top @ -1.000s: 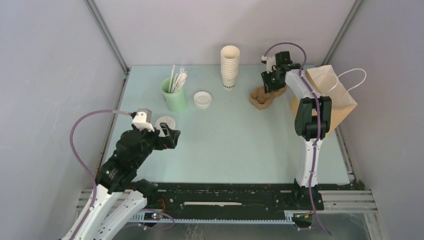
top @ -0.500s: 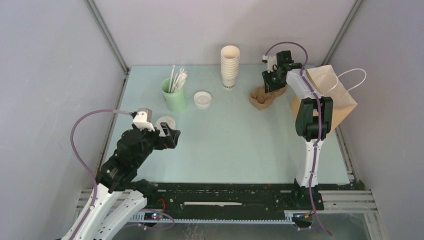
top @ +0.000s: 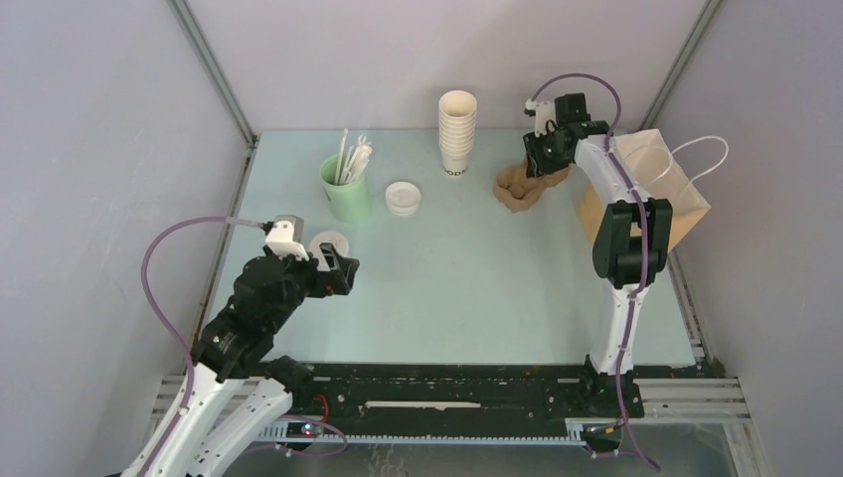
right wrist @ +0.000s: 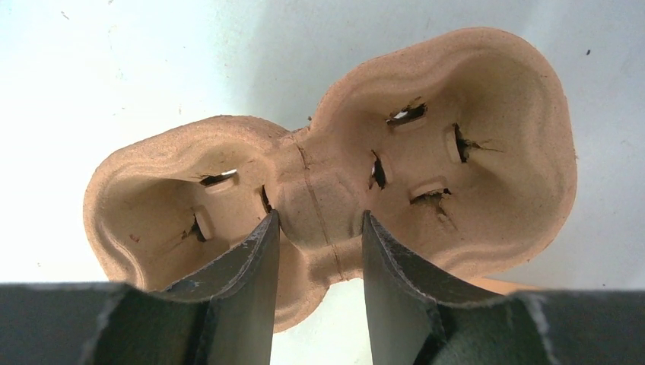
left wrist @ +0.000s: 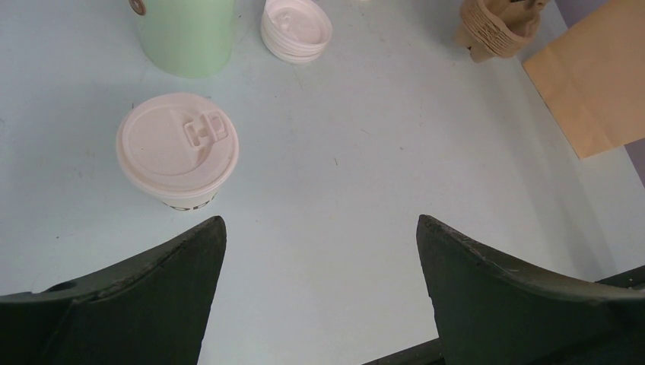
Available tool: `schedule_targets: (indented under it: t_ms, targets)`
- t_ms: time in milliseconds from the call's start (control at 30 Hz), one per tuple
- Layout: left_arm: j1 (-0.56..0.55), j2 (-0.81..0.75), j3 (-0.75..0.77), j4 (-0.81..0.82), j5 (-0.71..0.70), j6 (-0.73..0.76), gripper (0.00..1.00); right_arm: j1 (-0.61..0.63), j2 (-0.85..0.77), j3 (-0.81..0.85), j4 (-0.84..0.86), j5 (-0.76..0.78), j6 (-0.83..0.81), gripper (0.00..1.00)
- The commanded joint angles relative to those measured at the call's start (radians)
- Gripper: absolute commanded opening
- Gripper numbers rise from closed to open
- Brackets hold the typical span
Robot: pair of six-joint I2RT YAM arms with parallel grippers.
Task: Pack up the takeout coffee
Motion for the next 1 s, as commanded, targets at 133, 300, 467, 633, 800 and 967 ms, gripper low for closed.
schedule_targets:
  t_ms: [133,300,467,633,800,967]
  targets:
    - [0.006,-0.002,-0.007,0.015,-0.002,0.025,1.0,0.114,-0.034,0.064,-0.05,0.368,-0.026,0.19]
    - [0.005,0.001,-0.007,0.016,0.004,0.026,1.0,0.088,-0.008,0.069,-0.06,0.205,0.014,0.24]
    - [0.005,-0.003,-0.007,0.016,0.002,0.026,1.0,0.062,-0.068,-0.038,0.044,0.08,0.066,0.25]
    - [0.005,-0.004,-0.008,0.017,0.004,0.025,1.0,0.071,-0.175,-0.187,0.174,0.03,0.036,0.28]
    - [0.005,0.0,-0.008,0.016,0.007,0.025,1.0,0.168,-0.135,-0.109,0.068,0.394,-0.043,0.28]
    - [0.005,-0.001,-0.008,0.02,0.011,0.026,1.0,0.161,-0.155,-0.162,0.116,0.329,-0.008,0.31]
